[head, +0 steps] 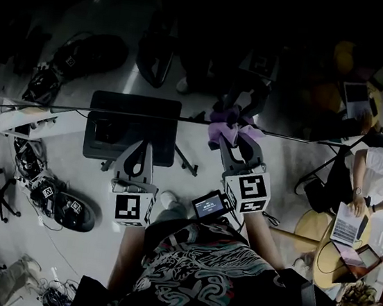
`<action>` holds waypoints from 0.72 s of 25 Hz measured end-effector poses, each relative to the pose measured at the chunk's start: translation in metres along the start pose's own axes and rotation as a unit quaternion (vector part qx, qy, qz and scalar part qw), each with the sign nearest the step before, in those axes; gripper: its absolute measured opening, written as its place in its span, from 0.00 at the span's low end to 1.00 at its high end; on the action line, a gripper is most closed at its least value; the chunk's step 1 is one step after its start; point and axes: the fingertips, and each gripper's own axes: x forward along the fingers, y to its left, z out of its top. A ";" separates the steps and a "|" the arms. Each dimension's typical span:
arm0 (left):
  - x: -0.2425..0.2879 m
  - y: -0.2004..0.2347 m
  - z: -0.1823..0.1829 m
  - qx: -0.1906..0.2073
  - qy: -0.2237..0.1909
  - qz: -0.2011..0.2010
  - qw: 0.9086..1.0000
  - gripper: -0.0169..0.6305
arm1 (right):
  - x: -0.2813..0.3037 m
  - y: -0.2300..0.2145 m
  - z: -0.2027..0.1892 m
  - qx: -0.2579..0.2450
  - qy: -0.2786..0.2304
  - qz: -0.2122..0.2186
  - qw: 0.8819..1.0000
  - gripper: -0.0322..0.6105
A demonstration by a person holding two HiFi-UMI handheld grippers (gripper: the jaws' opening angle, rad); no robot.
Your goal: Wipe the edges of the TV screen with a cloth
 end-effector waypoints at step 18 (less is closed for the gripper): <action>-0.013 0.076 -0.021 -0.022 -0.002 0.003 1.000 0.05 | 0.045 0.051 0.006 -0.001 0.007 -0.013 1.000 0.24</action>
